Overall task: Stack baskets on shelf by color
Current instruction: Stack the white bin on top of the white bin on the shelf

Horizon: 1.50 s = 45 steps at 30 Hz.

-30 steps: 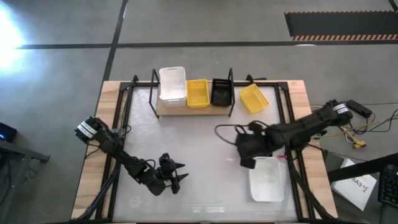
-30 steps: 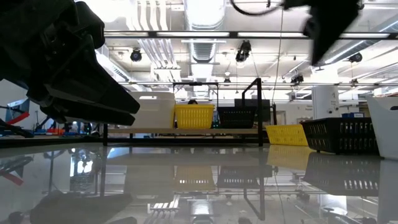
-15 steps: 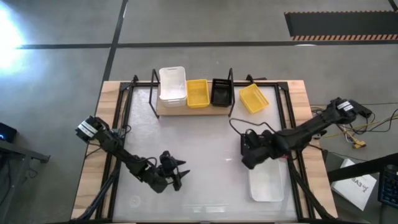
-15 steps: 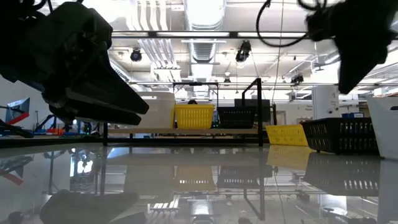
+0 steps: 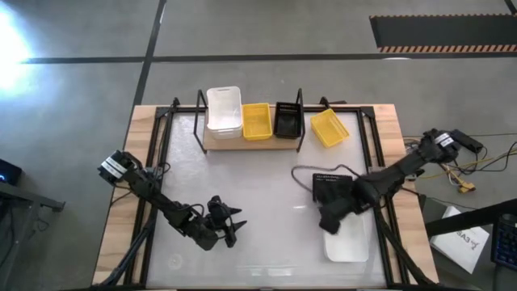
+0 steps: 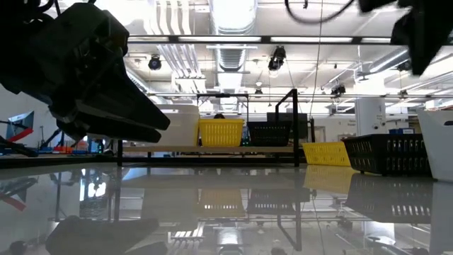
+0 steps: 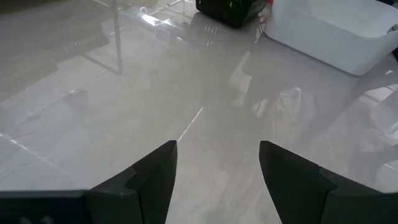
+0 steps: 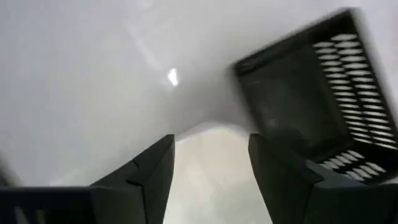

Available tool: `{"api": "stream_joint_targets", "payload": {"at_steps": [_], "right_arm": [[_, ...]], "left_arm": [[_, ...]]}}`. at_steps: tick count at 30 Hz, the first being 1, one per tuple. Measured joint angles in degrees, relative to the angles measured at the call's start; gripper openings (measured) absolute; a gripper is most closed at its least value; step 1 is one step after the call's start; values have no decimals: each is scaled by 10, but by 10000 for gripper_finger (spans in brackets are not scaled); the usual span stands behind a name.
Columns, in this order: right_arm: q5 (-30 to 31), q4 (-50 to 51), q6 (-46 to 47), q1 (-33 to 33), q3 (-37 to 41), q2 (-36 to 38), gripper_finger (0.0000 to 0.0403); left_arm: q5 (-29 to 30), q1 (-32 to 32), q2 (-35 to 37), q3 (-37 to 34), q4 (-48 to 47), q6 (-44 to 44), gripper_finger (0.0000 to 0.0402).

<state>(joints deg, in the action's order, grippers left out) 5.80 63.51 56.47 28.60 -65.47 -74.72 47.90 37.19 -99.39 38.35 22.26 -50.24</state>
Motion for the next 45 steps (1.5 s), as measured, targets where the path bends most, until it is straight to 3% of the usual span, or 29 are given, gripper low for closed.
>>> {"api": "stream_joint_targets", "payload": {"at_steps": [5,12,17,21,26,29,33,40,45], "right_arm": [[-33,-23,6,125,-31,-20,196],[-30,-26,150,295,-65,-91,182],[-1,-25,177,352,-91,-168,176],[47,-15,151,354,-114,-228,175],[52,7,99,330,-130,-286,164],[48,5,75,309,-145,-306,126],[47,-15,20,277,-188,-329,37],[80,-84,-179,206,-307,-400,9],[86,-77,-381,158,-389,-452,9]], "left_arm": [[0,0,0,0,0,0,212],[0,0,0,0,0,0,212],[0,-3,0,0,0,0,212],[0,-10,0,1,0,0,212],[0,-16,2,9,8,22,212],[7,-15,5,28,32,96,212],[17,-7,16,81,38,214,212],[26,15,31,176,31,408,212],[57,41,55,230,-70,451,212]]}}
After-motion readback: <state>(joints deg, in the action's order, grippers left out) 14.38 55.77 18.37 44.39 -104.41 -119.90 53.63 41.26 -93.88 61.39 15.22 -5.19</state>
